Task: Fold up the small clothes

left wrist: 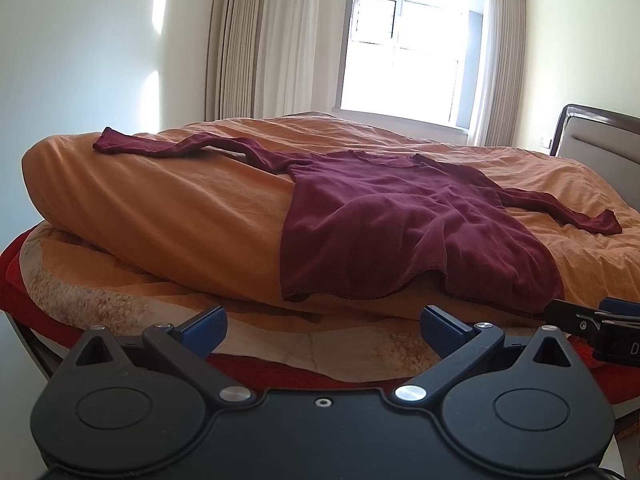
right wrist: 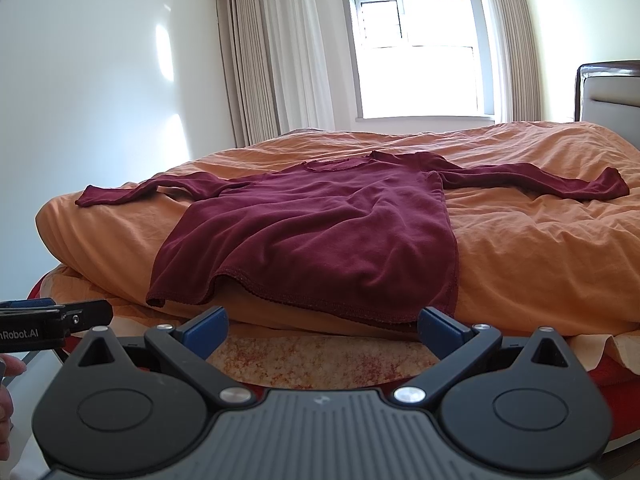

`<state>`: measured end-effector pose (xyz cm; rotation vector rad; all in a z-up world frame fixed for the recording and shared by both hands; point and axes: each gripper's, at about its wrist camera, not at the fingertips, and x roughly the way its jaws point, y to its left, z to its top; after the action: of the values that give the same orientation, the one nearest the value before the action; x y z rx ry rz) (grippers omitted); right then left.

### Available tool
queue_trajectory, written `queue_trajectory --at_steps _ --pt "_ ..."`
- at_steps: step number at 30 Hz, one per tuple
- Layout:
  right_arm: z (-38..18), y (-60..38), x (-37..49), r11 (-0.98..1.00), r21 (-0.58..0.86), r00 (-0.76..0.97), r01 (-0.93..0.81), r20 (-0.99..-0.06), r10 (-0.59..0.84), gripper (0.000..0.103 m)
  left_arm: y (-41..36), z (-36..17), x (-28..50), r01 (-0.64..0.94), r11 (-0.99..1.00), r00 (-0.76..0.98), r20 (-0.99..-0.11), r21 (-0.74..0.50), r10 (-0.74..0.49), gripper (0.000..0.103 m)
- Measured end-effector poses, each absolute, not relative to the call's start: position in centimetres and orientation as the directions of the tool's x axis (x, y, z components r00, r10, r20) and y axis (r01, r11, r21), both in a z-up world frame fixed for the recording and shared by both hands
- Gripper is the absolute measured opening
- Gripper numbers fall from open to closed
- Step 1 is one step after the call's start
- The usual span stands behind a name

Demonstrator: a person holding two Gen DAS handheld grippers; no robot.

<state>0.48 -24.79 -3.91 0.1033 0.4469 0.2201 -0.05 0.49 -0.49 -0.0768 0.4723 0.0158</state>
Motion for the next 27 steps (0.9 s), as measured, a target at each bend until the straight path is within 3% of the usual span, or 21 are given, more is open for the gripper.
queue_trajectory --at_steps 14,27 --pt "-3.9 -24.8 0.7 0.971 0.145 0.871 -0.190 -0.431 0.235 0.103 0.3 -0.7 0.2 -0.033 0.997 0.881 -0.473 -0.072 -0.005 0.102" --pt "-3.4 -26.6 1.5 0.974 0.176 0.875 -0.142 -0.438 0.206 0.103 -0.4 -0.6 3.4 0.007 0.997 0.836 -0.547 -0.072 -0.045 0.102"
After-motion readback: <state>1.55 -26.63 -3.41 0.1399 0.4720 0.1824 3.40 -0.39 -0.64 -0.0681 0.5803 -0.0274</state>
